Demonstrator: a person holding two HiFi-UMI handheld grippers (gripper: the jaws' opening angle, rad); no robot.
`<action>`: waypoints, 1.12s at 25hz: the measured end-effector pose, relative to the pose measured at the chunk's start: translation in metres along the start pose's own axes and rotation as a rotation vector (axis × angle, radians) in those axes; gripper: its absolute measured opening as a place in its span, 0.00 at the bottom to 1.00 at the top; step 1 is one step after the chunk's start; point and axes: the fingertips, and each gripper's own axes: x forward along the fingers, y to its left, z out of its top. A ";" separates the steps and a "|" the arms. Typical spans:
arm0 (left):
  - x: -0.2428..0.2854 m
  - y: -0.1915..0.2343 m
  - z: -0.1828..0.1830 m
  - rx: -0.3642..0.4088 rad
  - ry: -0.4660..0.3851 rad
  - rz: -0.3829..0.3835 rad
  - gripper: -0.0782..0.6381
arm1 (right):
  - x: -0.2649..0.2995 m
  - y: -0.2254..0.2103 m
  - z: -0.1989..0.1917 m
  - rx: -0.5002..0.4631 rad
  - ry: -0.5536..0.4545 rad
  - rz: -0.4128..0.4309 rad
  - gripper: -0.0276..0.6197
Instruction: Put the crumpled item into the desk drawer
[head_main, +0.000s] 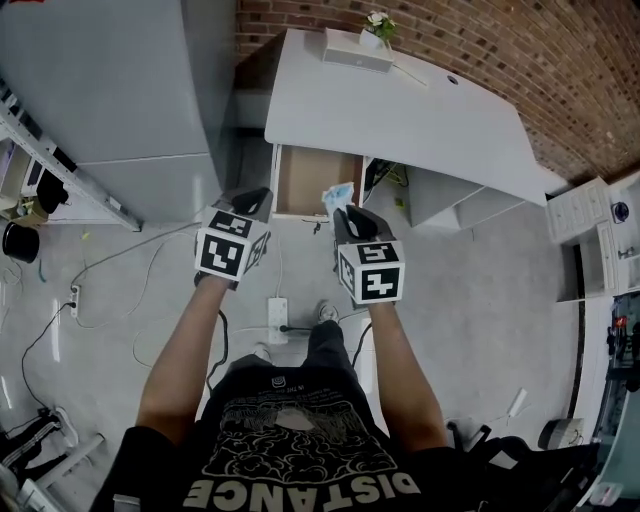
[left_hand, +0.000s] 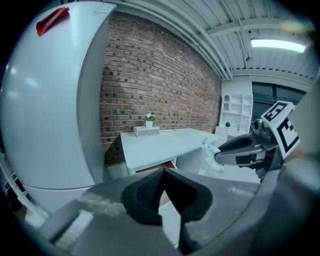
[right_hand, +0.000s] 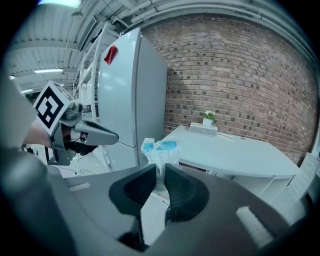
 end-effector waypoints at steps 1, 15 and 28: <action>0.006 0.000 0.001 -0.008 0.004 0.007 0.11 | 0.004 -0.005 -0.001 -0.005 0.007 0.009 0.13; 0.056 0.010 -0.024 -0.103 0.083 0.105 0.11 | 0.068 -0.030 -0.031 -0.056 0.130 0.176 0.13; 0.095 0.020 -0.050 -0.225 0.125 0.196 0.11 | 0.122 -0.050 -0.058 -0.136 0.228 0.312 0.13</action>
